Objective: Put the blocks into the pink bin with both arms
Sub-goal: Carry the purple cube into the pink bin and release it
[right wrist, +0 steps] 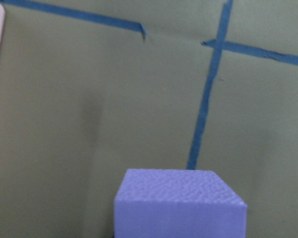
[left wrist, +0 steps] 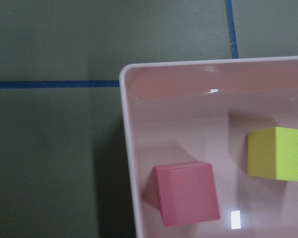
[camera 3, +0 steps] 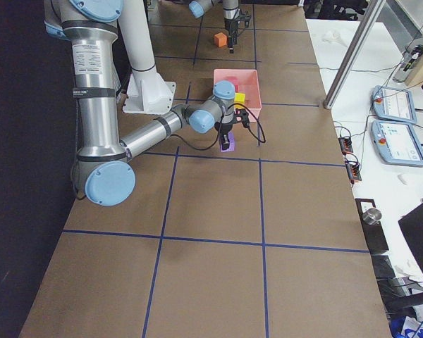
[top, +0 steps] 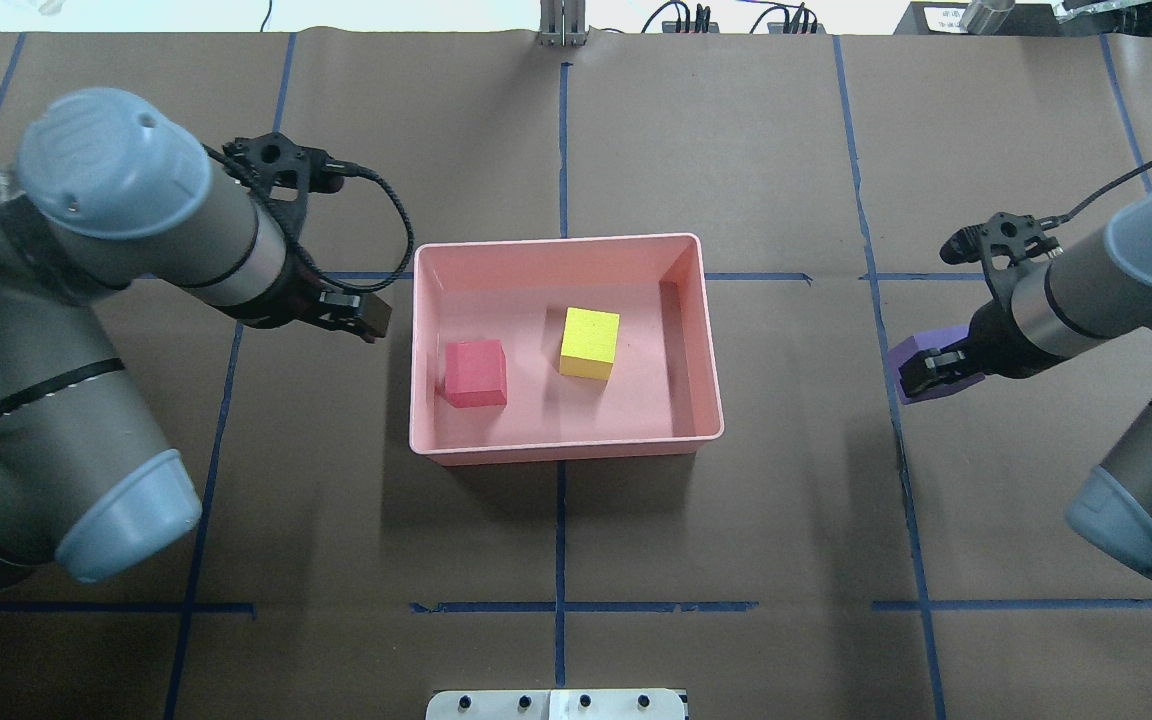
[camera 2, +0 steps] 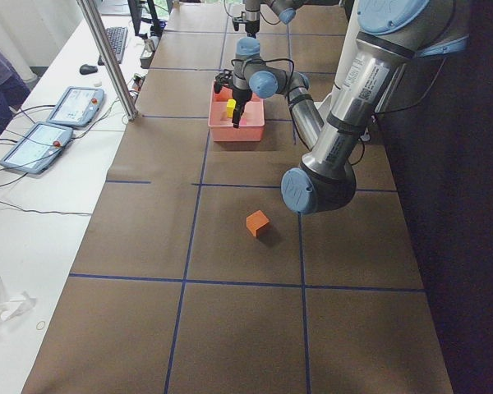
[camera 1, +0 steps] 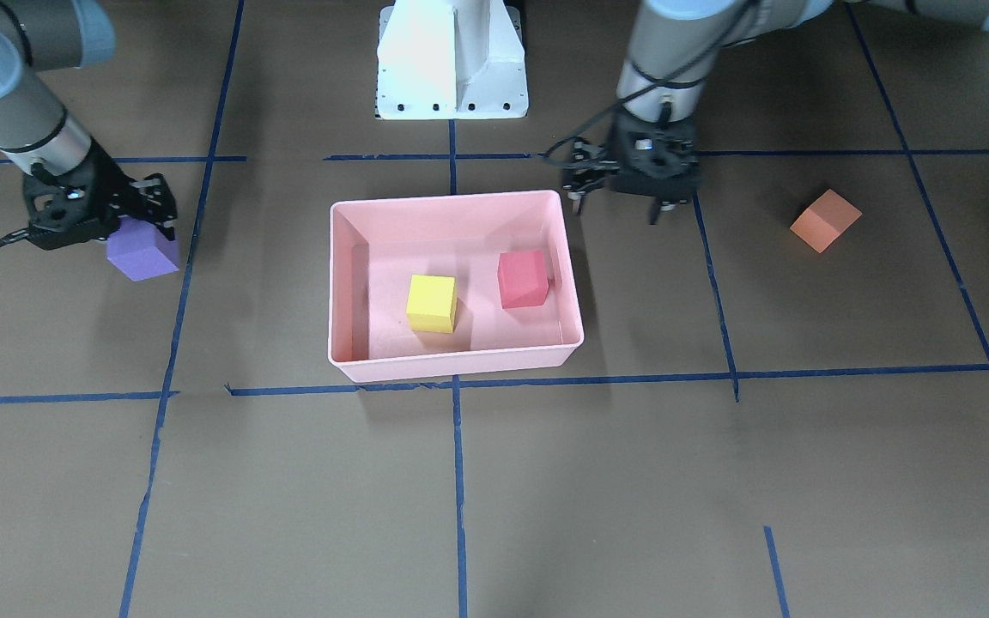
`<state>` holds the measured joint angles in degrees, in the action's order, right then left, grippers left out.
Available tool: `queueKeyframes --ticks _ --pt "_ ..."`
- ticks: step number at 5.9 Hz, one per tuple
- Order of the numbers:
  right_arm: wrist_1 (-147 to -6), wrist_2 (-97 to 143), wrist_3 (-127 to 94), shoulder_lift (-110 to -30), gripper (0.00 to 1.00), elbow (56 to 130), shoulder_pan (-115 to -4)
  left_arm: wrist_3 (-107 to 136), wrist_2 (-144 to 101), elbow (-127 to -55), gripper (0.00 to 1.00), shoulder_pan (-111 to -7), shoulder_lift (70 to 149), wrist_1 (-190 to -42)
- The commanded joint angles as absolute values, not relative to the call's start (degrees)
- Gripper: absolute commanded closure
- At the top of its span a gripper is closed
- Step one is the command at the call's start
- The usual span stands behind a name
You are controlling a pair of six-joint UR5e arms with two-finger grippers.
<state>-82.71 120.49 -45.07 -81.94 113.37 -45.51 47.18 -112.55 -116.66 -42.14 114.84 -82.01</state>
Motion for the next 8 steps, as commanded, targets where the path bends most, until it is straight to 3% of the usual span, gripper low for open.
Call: queueKeyframes --ticks 1,3,4,5,6,8 --pt "-100.0 120.4 -53.6 -64.9 0.78 113.7 -44.0 28.0 -120.2 -118.7 0.00 -52.5 105.2 -82.4" --pt "-106.3 115.6 -69.1 -53.6 0.75 112.2 -36.3 16.2 -124.6 -122.7 0.00 -59.2 94.8 -83.1" --pt "-106.2 111.1 -77.5 -50.0 0.53 109.8 -31.6 16.2 -124.8 -123.3 0.00 -59.2 89.1 -88.6" --pt "-106.3 107.3 -80.4 -48.6 0.01 108.4 -28.6 16.9 -124.9 -123.4 0.00 -59.2 82.3 -97.5" --pt "-106.3 107.1 -79.7 -49.3 0.00 109.6 -28.7 17.0 -124.7 -122.6 0.00 -59.0 78.3 -102.8" --pt "-106.3 107.1 -79.4 -51.1 0.00 111.6 -28.7 15.7 -124.5 -118.9 0.00 -56.4 77.6 -107.9"
